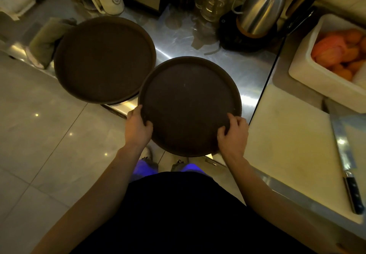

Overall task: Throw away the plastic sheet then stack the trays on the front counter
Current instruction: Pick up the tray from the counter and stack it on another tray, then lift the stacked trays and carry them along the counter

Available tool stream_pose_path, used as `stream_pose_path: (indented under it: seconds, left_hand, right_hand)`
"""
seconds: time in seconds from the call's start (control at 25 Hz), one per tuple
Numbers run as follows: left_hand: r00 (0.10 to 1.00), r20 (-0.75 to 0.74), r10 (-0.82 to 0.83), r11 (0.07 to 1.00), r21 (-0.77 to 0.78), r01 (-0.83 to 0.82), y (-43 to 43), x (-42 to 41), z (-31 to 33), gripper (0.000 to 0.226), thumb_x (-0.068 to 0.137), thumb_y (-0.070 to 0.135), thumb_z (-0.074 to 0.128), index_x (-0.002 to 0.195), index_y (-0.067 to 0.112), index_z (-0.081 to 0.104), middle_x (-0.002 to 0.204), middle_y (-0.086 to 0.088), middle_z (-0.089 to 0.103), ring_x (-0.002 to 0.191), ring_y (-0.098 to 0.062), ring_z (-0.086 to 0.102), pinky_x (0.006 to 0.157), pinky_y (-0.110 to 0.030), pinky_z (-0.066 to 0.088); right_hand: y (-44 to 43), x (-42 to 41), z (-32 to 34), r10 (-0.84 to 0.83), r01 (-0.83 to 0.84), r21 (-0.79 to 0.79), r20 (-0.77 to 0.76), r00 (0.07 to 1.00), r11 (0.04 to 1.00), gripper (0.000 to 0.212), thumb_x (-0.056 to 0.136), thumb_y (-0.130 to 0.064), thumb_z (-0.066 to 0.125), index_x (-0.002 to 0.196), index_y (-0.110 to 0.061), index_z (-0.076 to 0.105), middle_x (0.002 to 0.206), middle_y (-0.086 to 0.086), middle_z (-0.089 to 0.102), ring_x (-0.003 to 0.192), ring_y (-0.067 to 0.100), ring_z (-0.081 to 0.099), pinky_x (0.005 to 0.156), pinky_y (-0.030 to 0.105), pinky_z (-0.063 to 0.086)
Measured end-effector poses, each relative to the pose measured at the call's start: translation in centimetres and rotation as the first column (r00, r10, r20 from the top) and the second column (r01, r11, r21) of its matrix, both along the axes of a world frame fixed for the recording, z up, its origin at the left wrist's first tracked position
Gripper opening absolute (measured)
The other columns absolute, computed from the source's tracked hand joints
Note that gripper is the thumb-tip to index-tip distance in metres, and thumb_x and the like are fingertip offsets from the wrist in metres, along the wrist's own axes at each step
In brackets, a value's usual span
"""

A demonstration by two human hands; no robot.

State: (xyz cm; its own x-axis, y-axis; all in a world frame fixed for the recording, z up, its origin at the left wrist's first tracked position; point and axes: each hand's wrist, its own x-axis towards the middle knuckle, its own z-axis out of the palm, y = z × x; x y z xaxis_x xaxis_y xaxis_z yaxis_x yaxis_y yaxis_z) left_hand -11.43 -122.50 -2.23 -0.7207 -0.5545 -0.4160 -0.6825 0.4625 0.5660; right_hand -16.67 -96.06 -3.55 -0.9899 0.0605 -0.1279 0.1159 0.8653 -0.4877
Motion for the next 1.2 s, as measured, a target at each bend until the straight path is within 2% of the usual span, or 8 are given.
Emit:
stream_pose_path:
  seconds: [0.16, 0.28, 0.36, 0.48, 0.64, 0.72, 0.84, 1.2]
  left_hand:
    - [0.994, -0.108, 0.024, 0.997, 0.076, -0.016, -0.8, 2.1, 0.9, 0.049, 0.097, 0.022, 0.054, 0.144, 0.014, 0.043, 0.144, -0.011, 0.049, 0.124, -0.026, 0.054, 0.1, -0.04, 0.047]
    - [0.981, -0.187, 0.042, 0.996, 0.079, -0.028, -3.2, 3.2, 1.9, 0.046, 0.099, 0.031, 0.049, 0.139, 0.009, 0.048, 0.137, -0.014, 0.054, 0.118, -0.027, 0.058, 0.096, -0.036, 0.046]
    - [0.967, -0.225, 0.117, 0.99, 0.108, -0.095, -6.3, 5.0, 2.4, 0.045, 0.099, 0.032, 0.048, 0.136, 0.006, 0.051, 0.13, -0.017, 0.058, 0.112, -0.028, 0.061, 0.091, -0.031, 0.045]
    - [0.923, -0.28, 0.265, 0.962, 0.146, -0.232, -11.0, 8.0, 3.1, 0.04, 0.098, 0.027, 0.051, 0.13, 0.004, 0.055, 0.117, -0.013, 0.064, 0.102, -0.026, 0.063, 0.084, -0.027, 0.044]
    - [0.853, -0.253, 0.456, 0.881, 0.267, -0.391, -16.4, 11.5, 4.2, 0.038, 0.099, 0.03, 0.049, 0.132, 0.009, 0.053, 0.112, -0.001, 0.058, 0.101, -0.015, 0.056, 0.079, -0.022, 0.042]
    - [0.843, -0.244, 0.48, 0.865, 0.294, -0.407, -18.6, 13.0, 4.3, 0.042, 0.1, 0.034, 0.048, 0.135, 0.011, 0.049, 0.121, -0.003, 0.058, 0.105, -0.016, 0.055, 0.082, -0.023, 0.042]
    - [0.837, -0.212, 0.505, 0.843, 0.329, -0.426, -20.8, 14.1, 4.3, 0.049, 0.1, 0.037, 0.046, 0.142, 0.012, 0.043, 0.137, -0.007, 0.055, 0.118, -0.021, 0.056, 0.087, -0.026, 0.043]
    - [0.815, -0.134, 0.563, 0.779, 0.417, -0.469, -25.6, 11.3, 2.9, 0.05, 0.099, 0.041, 0.045, 0.142, 0.015, 0.041, 0.139, -0.01, 0.054, 0.12, -0.026, 0.056, 0.093, -0.034, 0.045]
  right_hand:
    - [-4.0, 0.5, 1.8, 0.155, -0.154, -0.073, 0.009, 0.988, 0.985, 0.05, 0.092, -0.029, 0.055, 0.141, -0.019, 0.044, 0.137, 0.005, 0.044, 0.124, 0.02, 0.043, 0.101, 0.032, 0.038]
    - [-7.9, 1.0, 2.5, 0.256, -0.259, -0.076, -0.051, 0.965, 0.963, 0.051, 0.092, -0.034, 0.055, 0.14, -0.022, 0.043, 0.138, 0.005, 0.042, 0.123, 0.02, 0.045, 0.099, 0.035, 0.044]
    - [-11.2, 1.8, 2.8, 0.304, -0.306, -0.067, -0.04, 0.952, 0.95, 0.054, 0.091, -0.035, 0.054, 0.142, -0.023, 0.041, 0.139, 0.006, 0.042, 0.122, 0.022, 0.046, 0.098, 0.04, 0.046]
    - [-16.2, 2.8, 3.3, 0.381, -0.38, -0.07, 0.012, 0.924, 0.922, 0.058, 0.092, -0.035, 0.055, 0.145, -0.022, 0.035, 0.143, 0.008, 0.039, 0.125, 0.025, 0.046, 0.098, 0.038, 0.043]
    - [-21.8, 3.5, 4.3, 0.453, -0.447, -0.113, 0.026, 0.891, 0.887, 0.062, 0.092, -0.031, 0.058, 0.147, -0.017, 0.032, 0.145, 0.011, 0.039, 0.128, 0.027, 0.047, 0.097, 0.033, 0.04]
    - [-23.8, 3.3, 5.0, 0.463, -0.458, -0.117, 0.021, 0.886, 0.881, 0.063, 0.091, -0.03, 0.059, 0.147, -0.017, 0.032, 0.144, 0.013, 0.039, 0.128, 0.028, 0.046, 0.095, 0.031, 0.038]
    - [-25.8, 2.4, 5.9, 0.456, -0.453, -0.098, 0.016, 0.89, 0.886, 0.065, 0.091, -0.031, 0.059, 0.148, -0.016, 0.031, 0.145, 0.016, 0.039, 0.13, 0.031, 0.044, 0.101, 0.038, 0.04]
    - [-29.8, -4.0, 5.2, 0.455, -0.453, -0.042, 0.09, 0.886, 0.891, 0.068, 0.091, -0.033, 0.058, 0.149, -0.015, 0.025, 0.145, 0.02, 0.036, 0.13, 0.037, 0.042, 0.102, 0.046, 0.041]
